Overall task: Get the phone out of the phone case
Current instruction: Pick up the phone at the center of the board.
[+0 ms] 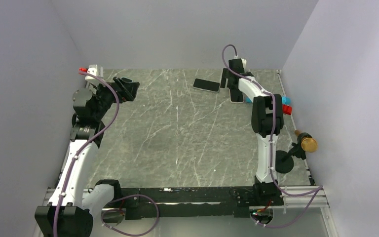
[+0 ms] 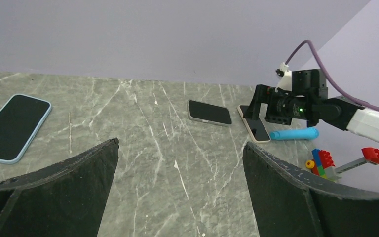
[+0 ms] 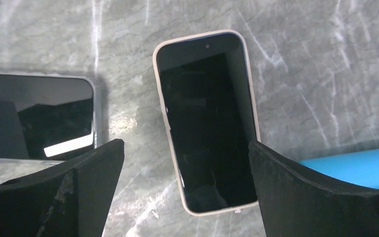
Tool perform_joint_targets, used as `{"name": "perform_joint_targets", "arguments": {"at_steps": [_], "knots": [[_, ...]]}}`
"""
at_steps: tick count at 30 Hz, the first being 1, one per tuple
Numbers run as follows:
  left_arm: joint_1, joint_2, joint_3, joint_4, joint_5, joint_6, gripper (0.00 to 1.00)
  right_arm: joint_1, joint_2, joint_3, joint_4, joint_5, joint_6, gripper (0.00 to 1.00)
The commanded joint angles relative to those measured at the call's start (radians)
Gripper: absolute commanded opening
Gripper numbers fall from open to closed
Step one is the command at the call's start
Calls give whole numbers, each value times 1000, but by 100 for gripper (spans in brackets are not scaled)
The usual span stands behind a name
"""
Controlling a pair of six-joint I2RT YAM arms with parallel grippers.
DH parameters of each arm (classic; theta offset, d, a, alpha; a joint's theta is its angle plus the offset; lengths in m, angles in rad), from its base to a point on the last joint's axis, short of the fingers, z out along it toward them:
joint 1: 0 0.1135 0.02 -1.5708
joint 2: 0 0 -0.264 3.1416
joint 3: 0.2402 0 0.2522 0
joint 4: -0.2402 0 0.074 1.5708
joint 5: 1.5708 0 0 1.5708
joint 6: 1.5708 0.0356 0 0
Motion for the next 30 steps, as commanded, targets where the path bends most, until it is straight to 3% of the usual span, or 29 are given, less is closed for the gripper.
{"name": "perform_joint_targets", "arguments": {"at_steps": [1,12,19,30], "knots": [[2,23,38,23,20,-21,99,-2,65,110,-90,36,-34,100],[4,27,37,29,45,-43,99,-8,92,92,-108,77,-135,100],[6,18,30,37,46,-44,99,-63,109,78,-115,-95,-145,100],[12,29,28,40,52,-56,99,-79,176,157,-168,-144,-148,100]]}}
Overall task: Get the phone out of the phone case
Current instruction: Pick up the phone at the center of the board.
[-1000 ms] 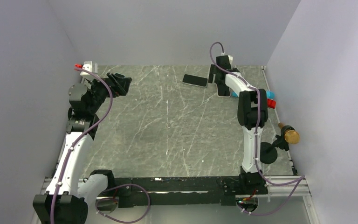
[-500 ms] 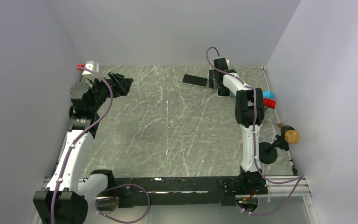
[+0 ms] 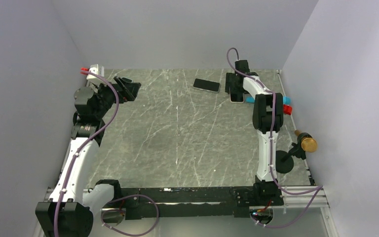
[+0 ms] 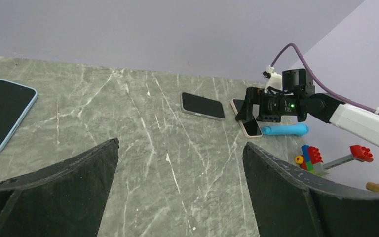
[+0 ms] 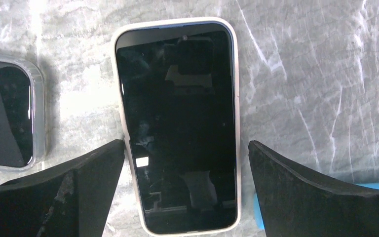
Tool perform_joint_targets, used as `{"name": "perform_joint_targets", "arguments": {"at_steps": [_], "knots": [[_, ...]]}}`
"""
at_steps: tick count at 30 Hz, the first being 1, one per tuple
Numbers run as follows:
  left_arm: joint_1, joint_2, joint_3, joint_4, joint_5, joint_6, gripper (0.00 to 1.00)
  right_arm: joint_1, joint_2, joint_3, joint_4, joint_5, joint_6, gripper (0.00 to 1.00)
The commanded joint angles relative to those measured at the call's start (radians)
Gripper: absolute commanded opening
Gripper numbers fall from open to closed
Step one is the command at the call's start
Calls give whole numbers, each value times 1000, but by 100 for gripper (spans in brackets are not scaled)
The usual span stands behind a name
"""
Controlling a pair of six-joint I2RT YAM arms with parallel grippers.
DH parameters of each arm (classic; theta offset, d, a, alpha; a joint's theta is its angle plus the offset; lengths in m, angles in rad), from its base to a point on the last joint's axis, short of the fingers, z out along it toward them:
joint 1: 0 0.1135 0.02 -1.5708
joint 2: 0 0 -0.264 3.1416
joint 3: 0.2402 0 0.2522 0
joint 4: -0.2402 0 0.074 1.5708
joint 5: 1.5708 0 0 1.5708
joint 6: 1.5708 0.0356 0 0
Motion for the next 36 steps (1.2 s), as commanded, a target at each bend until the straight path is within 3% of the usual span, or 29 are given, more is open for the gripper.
{"name": "perform_joint_targets", "arguments": {"at_steps": [1,6,11,14,16,21,24,28,36], "knots": [[7,3,26,49,26,-17,99,-4,60,67,-76,-24,-22,99],[7,29,27,53,47,-37,99,-1,56,47,-109,-91,17,75],[2,39,29,40,32,-33,99,7,-134,-245,28,-110,80,51],[-5,47,30,37,33,-37,99,23,-231,-398,41,-102,111,44],[-10,51,28,39,38,-43,99,47,-318,-508,76,-85,127,49],[-47,66,39,7,8,-46,99,108,-504,-741,160,-30,191,73],[-111,86,70,-80,-106,-20,99,110,-535,-798,223,-66,202,98],[-155,143,114,-170,-154,8,99,114,-477,-726,152,-64,191,100],[-204,147,95,-130,-157,3,99,154,-393,-662,29,60,182,100]]}}
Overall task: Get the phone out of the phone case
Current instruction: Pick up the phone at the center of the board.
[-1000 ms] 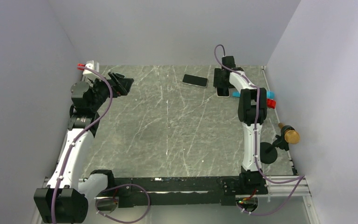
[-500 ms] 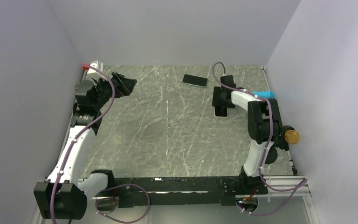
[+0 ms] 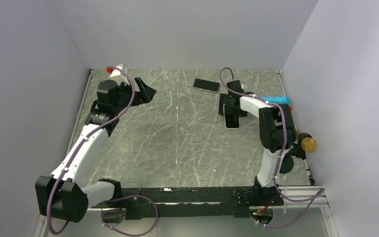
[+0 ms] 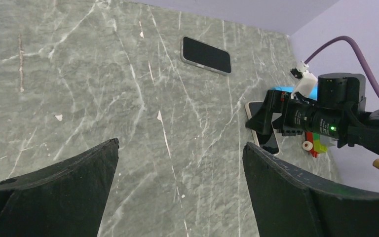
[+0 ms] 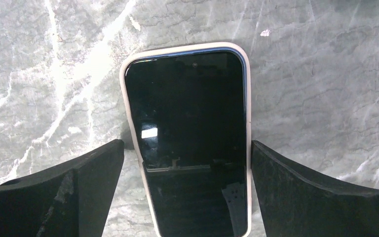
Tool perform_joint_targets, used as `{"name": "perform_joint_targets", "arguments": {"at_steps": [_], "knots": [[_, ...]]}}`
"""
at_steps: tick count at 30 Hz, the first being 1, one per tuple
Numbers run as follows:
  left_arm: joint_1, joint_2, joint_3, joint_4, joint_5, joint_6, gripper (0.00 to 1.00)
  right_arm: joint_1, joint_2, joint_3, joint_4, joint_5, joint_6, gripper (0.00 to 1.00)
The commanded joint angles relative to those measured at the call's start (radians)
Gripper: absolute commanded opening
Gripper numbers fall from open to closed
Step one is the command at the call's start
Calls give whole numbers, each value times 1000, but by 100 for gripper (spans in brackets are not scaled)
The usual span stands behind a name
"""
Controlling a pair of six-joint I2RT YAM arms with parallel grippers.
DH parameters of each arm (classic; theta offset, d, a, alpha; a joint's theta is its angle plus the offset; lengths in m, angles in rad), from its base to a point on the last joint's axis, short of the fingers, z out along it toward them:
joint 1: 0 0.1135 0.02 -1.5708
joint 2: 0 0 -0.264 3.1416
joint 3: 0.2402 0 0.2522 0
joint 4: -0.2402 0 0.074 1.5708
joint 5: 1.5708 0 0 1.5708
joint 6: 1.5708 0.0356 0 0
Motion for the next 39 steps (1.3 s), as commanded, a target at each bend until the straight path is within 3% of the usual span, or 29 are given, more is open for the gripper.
{"name": "perform_joint_targets", "arguments": {"at_steps": [1,3,6,9,11,15,21,26,35,39], "knots": [[-28,-24,19,33,-17,17,99,17,23,-22,-65,55,17,100],[-30,-24,14,49,11,18,99,17,10,-54,-33,24,10,91],[-31,-15,0,109,97,16,99,19,9,-61,-13,-8,10,58],[-50,-6,4,115,126,32,88,21,14,-50,-10,-20,30,27],[-73,7,16,102,147,36,84,27,-5,-51,-9,-26,60,0],[-194,21,-21,172,181,7,85,63,-165,-162,116,-85,184,0],[-321,68,37,51,139,116,81,97,-355,-254,278,-240,390,0],[-373,88,57,4,109,153,75,169,-504,-315,351,-183,557,0],[-461,132,59,-15,71,164,84,320,-667,-448,501,13,953,0],[-484,162,73,-44,35,178,78,378,-710,-491,536,85,1021,0]]}}
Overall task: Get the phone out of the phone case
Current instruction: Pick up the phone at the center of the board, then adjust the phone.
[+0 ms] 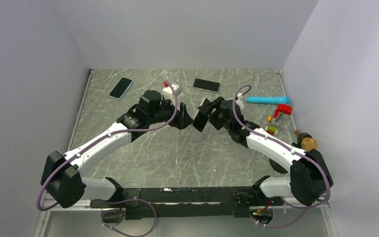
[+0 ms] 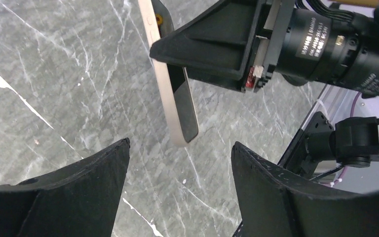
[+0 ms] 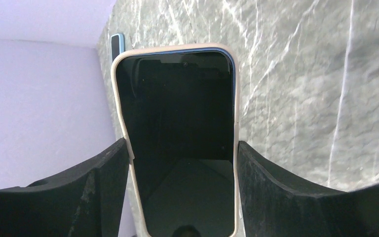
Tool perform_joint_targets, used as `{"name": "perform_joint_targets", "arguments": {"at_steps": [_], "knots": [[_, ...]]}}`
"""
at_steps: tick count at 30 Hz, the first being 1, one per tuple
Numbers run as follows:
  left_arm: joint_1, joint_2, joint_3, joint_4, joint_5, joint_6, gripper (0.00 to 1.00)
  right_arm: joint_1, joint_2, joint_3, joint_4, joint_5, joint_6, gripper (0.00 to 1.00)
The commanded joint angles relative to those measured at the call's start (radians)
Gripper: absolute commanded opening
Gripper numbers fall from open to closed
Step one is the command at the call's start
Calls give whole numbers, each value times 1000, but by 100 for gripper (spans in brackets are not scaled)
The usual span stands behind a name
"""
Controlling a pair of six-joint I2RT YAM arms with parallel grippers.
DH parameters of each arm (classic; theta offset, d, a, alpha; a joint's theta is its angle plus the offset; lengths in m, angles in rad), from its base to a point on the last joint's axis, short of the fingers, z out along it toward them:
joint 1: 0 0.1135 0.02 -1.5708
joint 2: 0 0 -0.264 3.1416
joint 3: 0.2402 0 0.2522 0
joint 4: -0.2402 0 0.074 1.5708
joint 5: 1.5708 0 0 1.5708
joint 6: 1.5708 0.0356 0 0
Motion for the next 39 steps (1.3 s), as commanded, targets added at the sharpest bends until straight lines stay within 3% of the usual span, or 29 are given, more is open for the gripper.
{"name": "perform_joint_targets", "arguments": {"at_steps": [1,14,19,24,27,28,29,32,33,36,39], "knots": [[-20,29,43,-19,-52,36,76,56,-74,-35,157,118,173,0],[-47,84,69,-58,-78,55,62,170,-114,-65,249,187,243,0],[-53,77,62,-44,-67,62,50,208,-96,-47,255,204,237,0],[-52,65,59,-39,-47,56,33,225,-89,-45,268,207,234,0],[-53,63,57,-33,-31,69,12,229,-94,-30,254,205,203,0],[-52,64,61,-38,-23,73,6,229,-96,-20,235,207,186,8],[-52,65,66,-42,-15,75,0,229,-100,-12,213,210,166,24],[-48,56,84,-58,24,90,0,225,-119,-14,154,241,114,84],[-47,46,81,-50,42,88,0,220,-128,-23,152,254,86,97],[-44,12,65,-6,103,74,0,164,-153,-30,140,208,-59,100],[-39,-7,63,10,148,66,0,117,-177,23,26,194,-221,100]]}}
